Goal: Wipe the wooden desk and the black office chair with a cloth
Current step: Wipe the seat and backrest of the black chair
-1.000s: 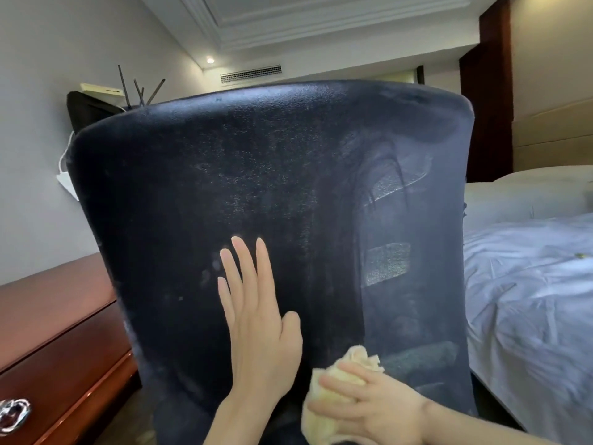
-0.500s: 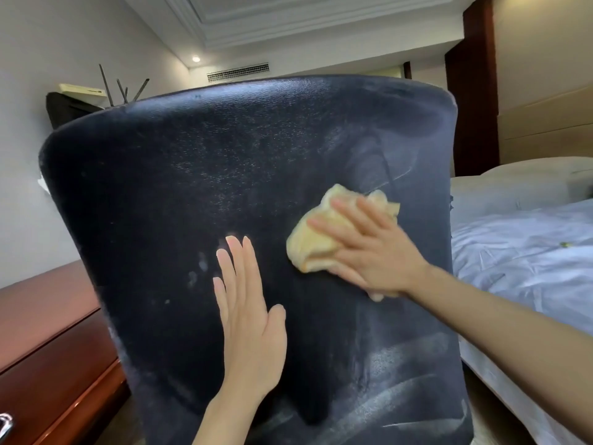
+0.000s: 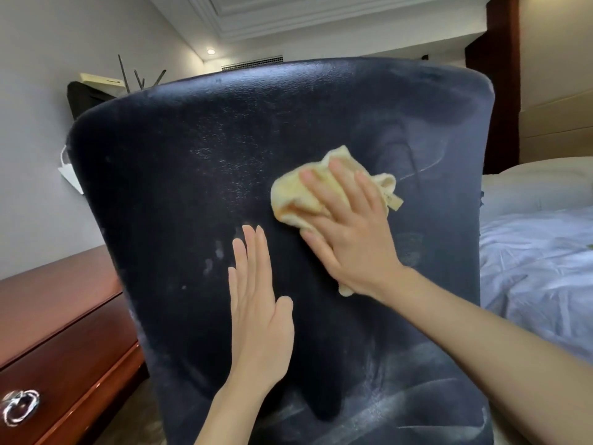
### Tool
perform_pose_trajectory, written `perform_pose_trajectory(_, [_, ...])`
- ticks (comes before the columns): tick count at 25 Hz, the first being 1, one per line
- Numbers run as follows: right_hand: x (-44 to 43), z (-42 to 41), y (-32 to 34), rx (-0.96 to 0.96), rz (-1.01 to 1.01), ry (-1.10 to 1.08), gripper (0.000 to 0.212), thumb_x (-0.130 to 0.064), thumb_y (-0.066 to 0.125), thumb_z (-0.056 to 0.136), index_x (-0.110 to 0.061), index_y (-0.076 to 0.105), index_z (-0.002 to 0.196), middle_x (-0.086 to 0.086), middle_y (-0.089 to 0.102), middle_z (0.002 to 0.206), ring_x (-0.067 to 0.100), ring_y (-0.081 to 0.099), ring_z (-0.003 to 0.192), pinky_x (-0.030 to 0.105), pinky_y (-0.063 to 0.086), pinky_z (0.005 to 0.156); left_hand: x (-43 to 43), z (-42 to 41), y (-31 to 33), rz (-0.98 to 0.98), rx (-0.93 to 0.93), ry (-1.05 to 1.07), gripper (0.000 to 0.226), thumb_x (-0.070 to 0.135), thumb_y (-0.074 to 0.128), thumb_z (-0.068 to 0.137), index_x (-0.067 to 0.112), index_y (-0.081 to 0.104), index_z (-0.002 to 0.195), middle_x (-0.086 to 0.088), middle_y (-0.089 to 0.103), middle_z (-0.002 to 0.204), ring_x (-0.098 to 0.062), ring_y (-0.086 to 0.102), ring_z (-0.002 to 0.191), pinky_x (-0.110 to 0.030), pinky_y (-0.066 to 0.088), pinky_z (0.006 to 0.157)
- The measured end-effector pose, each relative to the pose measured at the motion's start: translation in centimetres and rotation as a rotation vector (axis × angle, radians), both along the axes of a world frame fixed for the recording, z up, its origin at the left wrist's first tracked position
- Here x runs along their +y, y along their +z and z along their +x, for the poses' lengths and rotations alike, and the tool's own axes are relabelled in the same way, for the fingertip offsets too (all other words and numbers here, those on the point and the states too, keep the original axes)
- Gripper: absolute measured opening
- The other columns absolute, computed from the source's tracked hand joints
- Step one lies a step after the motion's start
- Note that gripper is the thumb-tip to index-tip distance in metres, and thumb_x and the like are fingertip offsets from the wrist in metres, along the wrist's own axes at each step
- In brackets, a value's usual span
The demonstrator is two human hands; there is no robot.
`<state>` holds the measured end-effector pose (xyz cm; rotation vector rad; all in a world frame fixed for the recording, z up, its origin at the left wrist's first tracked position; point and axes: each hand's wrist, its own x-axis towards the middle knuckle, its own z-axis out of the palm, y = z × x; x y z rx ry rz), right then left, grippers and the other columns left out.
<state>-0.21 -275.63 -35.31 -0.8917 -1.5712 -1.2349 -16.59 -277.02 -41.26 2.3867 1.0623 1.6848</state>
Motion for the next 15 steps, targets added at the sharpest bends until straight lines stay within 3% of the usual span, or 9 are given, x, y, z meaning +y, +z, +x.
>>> perform_pose_trajectory(3, [0.2,0.4,-5.0,-0.186,-0.077,-0.014,0.032,-0.035,0.044,0.096,-0.032,0.064,0.120,-0.001,0.039,0.146,0.029,0.028,0.139,0.050,0.021,0.112,0.1,-0.5,-0.2,0.028,0.014,0.035,0.098,-0.009,0.036,0.079,0.042,-0.017,0.144,0.030,-0.024,0.150,0.003,-0.024,0.138,-0.014,-0.021,0.108])
perform_pose_trajectory(7, [0.0,2.0,-11.7,-0.520,-0.201,-0.097,0.031,-0.036,0.049,0.092,-0.031,0.063,0.120,-0.005,0.037,0.148,0.027,0.029,0.138,0.050,0.020,0.113,-0.3,-0.8,-0.8,0.073,0.132,0.194,0.100,-0.002,0.045,0.079,0.035,-0.020,0.147,0.019,-0.031,0.151,-0.006,-0.028,0.140,-0.025,-0.022,0.112])
perform_pose_trajectory(9, [-0.5,3.6,-13.5,-0.727,-0.255,-0.165,0.023,-0.038,0.053,0.089,-0.034,0.068,0.105,-0.007,0.036,0.149,0.026,0.031,0.137,0.049,0.021,0.113,-0.5,-1.0,-1.5,0.089,0.226,0.331,0.101,0.003,0.047,0.077,0.031,-0.018,0.148,0.010,-0.028,0.154,-0.013,-0.024,0.142,-0.037,-0.012,0.114])
perform_pose_trajectory(11, [-0.9,5.4,-13.3,-0.857,-0.272,-0.223,0.018,-0.040,0.056,0.085,-0.036,0.069,0.096,-0.009,0.034,0.149,0.023,0.033,0.136,0.046,0.020,0.112,-0.5,-1.7,-2.4,0.130,0.343,0.445,0.097,0.008,0.056,0.075,0.022,-0.001,0.152,-0.001,-0.006,0.160,-0.024,-0.003,0.146,-0.046,0.007,0.115])
perform_pose_trajectory(13, [-0.9,6.6,-11.8,-0.830,-0.226,-0.251,0.024,-0.036,0.049,0.087,-0.034,0.069,0.101,-0.008,0.033,0.150,0.025,0.029,0.138,0.046,0.015,0.114,-0.4,-2.8,-3.4,0.199,0.441,0.477,0.092,0.014,0.068,0.071,0.016,0.021,0.150,-0.007,0.018,0.157,-0.031,0.020,0.142,-0.055,0.026,0.109])
perform_pose_trajectory(15, [-0.9,6.6,-9.2,-0.639,-0.131,-0.241,0.035,-0.030,0.037,0.094,-0.033,0.062,0.118,-0.004,0.036,0.149,0.029,0.025,0.138,0.046,0.013,0.115,-0.2,-3.9,-4.4,0.240,0.498,0.482,0.088,0.017,0.071,0.071,0.017,0.029,0.148,-0.007,0.024,0.155,-0.030,0.026,0.141,-0.057,0.032,0.106])
